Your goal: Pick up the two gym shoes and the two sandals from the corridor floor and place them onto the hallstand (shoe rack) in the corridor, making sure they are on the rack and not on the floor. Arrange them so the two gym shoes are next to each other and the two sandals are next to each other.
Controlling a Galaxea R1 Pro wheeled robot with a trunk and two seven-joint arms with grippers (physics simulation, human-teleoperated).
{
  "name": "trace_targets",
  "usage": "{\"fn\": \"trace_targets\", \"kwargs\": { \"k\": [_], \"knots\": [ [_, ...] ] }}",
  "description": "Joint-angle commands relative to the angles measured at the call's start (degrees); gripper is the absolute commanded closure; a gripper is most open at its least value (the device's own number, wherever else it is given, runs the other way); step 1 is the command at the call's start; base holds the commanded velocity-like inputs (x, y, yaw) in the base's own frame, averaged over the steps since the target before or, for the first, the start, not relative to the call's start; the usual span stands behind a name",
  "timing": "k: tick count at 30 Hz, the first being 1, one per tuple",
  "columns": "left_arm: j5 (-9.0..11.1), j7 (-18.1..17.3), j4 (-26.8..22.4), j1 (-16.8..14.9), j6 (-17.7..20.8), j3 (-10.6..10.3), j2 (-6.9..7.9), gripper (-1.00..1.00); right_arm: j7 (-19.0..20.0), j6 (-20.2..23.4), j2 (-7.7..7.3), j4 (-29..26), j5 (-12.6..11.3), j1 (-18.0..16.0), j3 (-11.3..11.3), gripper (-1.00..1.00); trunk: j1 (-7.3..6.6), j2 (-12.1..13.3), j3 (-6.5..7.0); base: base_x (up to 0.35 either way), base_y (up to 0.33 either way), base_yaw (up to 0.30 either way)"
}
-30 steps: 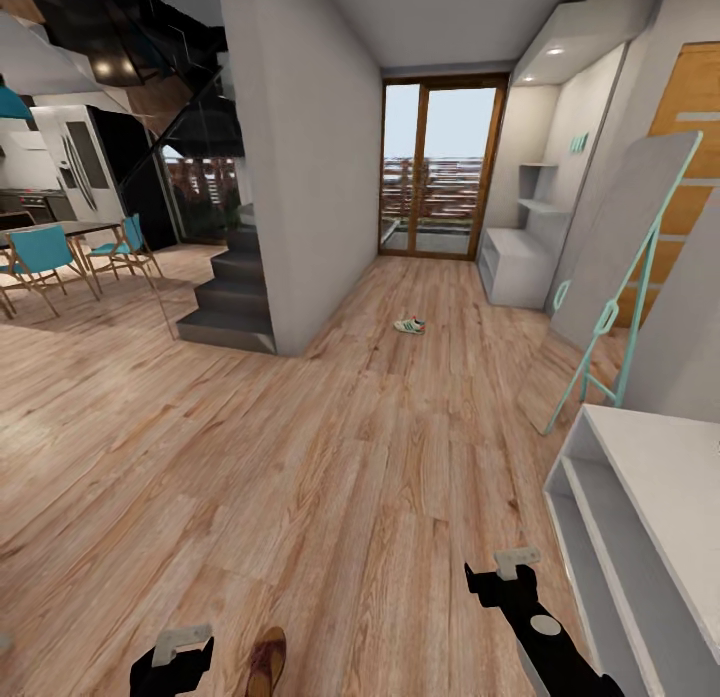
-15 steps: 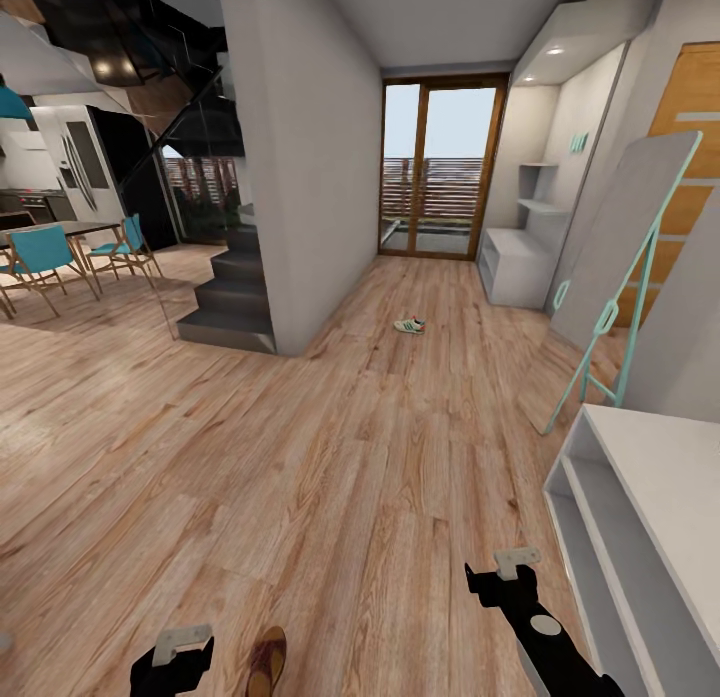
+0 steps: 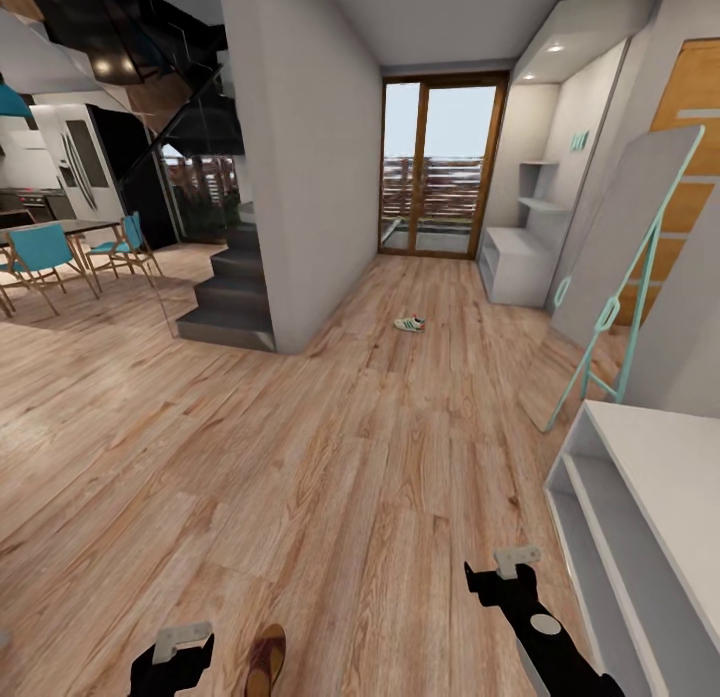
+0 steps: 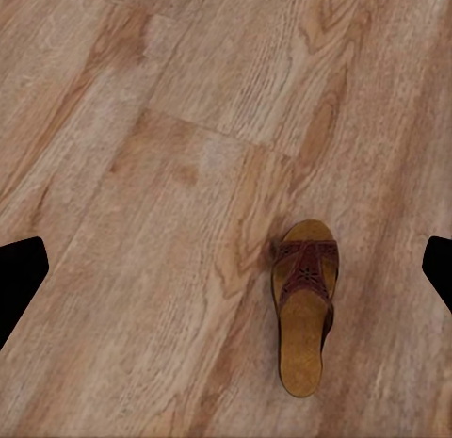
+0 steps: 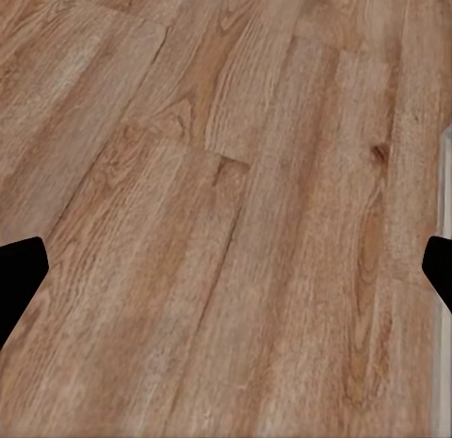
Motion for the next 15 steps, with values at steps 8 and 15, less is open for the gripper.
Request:
{"fn": "trace_targets", "kwargs": {
  "k": [8, 15],
  "knots": [
    [0.1, 0.0, -0.4, -0.7, 0.3, -0.3, -0.41, -1.00, 0.1, 0.2, 0.19, -8.2, 0.4, 0.0, 0.1, -1.00, 1.76, -3.2, -1.49, 0.000, 0.000, 0.000],
    [0.1, 0.0, -0.3, -0.9, 0.4, -0.5, -0.72, -1.00, 0.1, 0.3, 0.18, -13.9, 0.4, 0.0, 0.1, -1.00, 3.30, -6.1, -2.75, 0.000, 0.000, 0.000]
  ]
}}
